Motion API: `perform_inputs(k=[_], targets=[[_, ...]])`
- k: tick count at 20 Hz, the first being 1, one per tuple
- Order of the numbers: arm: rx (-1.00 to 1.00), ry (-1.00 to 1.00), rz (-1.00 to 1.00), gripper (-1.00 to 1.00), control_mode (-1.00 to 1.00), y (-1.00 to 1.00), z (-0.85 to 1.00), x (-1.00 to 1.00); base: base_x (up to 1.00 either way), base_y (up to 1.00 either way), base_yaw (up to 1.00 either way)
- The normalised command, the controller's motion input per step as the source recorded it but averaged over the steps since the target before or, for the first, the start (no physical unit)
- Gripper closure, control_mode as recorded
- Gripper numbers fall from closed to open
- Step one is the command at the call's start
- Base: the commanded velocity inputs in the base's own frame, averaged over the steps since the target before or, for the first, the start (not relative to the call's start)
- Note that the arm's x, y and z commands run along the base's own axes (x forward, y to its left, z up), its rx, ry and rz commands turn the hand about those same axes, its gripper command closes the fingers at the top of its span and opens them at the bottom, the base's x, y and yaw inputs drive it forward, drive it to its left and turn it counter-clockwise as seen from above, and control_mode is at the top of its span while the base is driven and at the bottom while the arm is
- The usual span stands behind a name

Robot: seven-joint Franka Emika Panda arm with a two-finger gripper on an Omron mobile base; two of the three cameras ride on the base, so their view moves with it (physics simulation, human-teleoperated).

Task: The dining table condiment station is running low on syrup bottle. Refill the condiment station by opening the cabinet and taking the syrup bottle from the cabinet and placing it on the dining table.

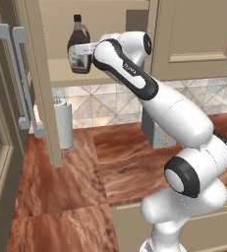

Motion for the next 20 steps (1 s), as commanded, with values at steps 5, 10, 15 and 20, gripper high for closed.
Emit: perform_inputs(k=[5,10,15,20], targets=[[0.0,-0.16,-0.08,1.0,-1.0,-0.35,0.0,-1.0,0.0,0.0,0.0],[0.0,-0.01,-0.01,1.0,-1.0,-0.64,0.01,-1.0,0.0,0.0,0.0],[0.02,0.0,0.0,1.0,-1.0,-0.62,0.0,-1.0,0.0,0.0,0.0],[0.05,0.03,0.0,1.0,-1.0,-0.64,0.04,-1.0,0.0,0.0,0.0]])
